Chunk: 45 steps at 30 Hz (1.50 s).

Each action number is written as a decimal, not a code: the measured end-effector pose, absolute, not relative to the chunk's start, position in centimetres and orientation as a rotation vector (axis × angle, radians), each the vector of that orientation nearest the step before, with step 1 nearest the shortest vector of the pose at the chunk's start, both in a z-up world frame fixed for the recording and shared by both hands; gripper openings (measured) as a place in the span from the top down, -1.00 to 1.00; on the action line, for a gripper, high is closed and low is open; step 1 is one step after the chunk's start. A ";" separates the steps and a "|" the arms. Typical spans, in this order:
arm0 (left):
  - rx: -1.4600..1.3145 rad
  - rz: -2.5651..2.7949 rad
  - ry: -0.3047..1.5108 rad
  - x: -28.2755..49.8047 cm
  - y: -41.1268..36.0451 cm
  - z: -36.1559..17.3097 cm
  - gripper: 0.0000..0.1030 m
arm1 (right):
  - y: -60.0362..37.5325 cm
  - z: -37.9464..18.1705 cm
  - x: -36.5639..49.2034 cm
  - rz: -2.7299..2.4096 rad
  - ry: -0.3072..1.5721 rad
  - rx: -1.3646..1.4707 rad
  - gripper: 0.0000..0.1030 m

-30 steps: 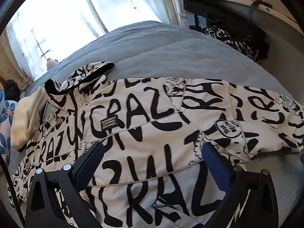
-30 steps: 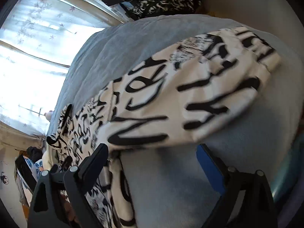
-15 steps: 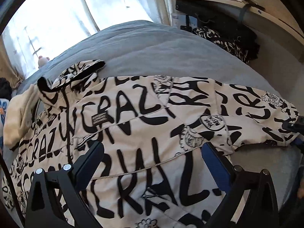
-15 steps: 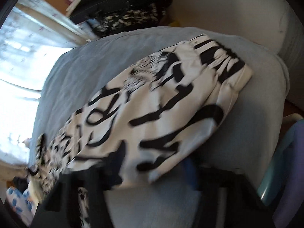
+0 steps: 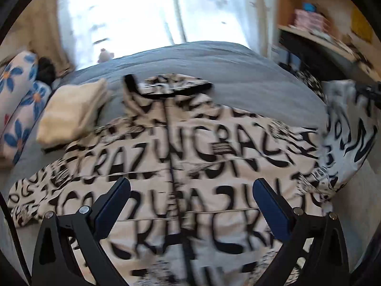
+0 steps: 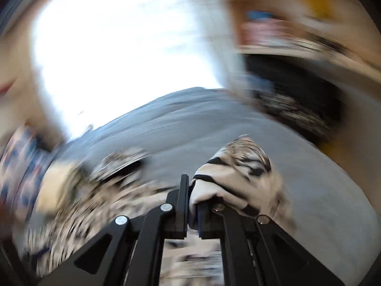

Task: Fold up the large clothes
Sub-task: 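Fold the held sleeve across the jacket front with the right gripper, then release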

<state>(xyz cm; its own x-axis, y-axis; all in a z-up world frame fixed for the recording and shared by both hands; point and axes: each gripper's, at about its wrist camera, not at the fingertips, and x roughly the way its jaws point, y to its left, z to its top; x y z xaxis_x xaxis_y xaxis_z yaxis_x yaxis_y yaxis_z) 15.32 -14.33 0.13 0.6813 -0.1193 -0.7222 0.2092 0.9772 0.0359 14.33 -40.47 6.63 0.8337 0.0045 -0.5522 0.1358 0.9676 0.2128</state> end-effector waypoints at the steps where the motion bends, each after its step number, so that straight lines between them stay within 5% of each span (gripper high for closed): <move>1: 0.106 -0.168 0.797 15.4 -13.0 0.2 -0.98 | -37.6 6.2 15.4 0.013 0.625 0.195 0.90; 5: 0.086 -0.120 0.817 16.0 -9.2 -0.8 -0.98 | -29.5 2.3 16.8 0.252 0.783 0.061 0.81; 10: 0.060 -0.129 0.899 17.0 -6.5 -3.5 -0.98 | -27.5 -2.3 15.1 0.295 0.902 0.018 0.14; 36: 0.415 -0.494 1.036 17.0 -22.2 -11.3 -0.97 | -39.8 -5.9 9.9 0.026 0.998 0.439 0.12; 39: 0.382 -0.511 1.078 17.6 -22.6 -12.1 -0.55 | -39.9 -6.1 9.9 0.030 0.998 0.439 0.12; 41: 0.348 -0.501 1.100 18.2 -22.6 -12.3 0.08 | -39.9 -6.4 9.9 0.027 0.998 0.436 0.12; 42: 0.329 -0.503 1.106 18.6 -22.5 -12.2 0.21 | -39.9 -6.5 9.9 0.028 0.999 0.435 0.12; 44: 0.277 -0.484 1.116 19.5 -21.9 -11.7 0.77 | -39.8 -6.7 10.0 0.024 1.001 0.437 0.12; 45: 0.246 -0.477 1.120 20.0 -21.4 -11.2 0.79 | -39.8 -6.8 10.0 0.024 1.003 0.438 0.12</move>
<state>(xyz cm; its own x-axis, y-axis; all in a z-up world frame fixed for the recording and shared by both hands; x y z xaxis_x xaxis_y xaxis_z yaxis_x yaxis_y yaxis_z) 19.98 -21.39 -11.20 0.3500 -0.2424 -0.9048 0.4844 0.8736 -0.0467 9.98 -39.78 -6.76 0.5450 0.2178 -0.8096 0.1794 0.9130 0.3663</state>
